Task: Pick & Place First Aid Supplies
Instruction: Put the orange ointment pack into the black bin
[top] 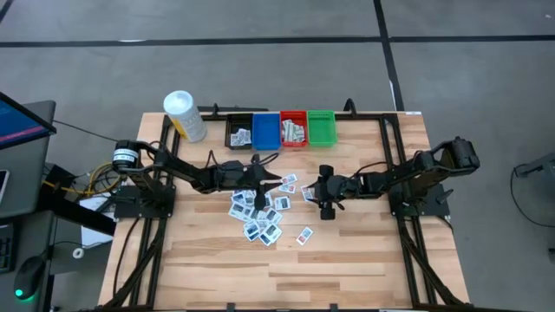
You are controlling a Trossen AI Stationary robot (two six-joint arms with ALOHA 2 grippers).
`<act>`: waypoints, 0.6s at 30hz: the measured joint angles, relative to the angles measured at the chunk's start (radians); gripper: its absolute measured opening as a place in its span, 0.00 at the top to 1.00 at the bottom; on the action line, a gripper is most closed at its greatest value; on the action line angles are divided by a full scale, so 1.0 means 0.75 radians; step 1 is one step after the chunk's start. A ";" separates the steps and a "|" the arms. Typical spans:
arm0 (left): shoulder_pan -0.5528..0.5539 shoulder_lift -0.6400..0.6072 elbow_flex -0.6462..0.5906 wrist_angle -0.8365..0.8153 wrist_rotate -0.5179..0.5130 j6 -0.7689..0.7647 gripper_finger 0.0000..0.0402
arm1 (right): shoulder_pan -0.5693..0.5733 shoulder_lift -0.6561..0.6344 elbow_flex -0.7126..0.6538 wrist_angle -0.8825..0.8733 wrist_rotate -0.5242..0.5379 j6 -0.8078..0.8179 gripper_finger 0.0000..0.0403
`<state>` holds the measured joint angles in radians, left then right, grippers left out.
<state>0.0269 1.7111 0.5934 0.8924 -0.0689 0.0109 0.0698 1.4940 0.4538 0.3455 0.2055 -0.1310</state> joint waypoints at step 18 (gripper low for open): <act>0.001 -0.001 0.000 0.009 0.000 -0.025 0.77 | -0.018 0.396 0.005 0.300 -0.032 0.044 0.56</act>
<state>0.0273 1.7103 0.5934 0.8993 -0.0689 -0.0082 0.0559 1.7910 0.4579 0.5703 0.1813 -0.0983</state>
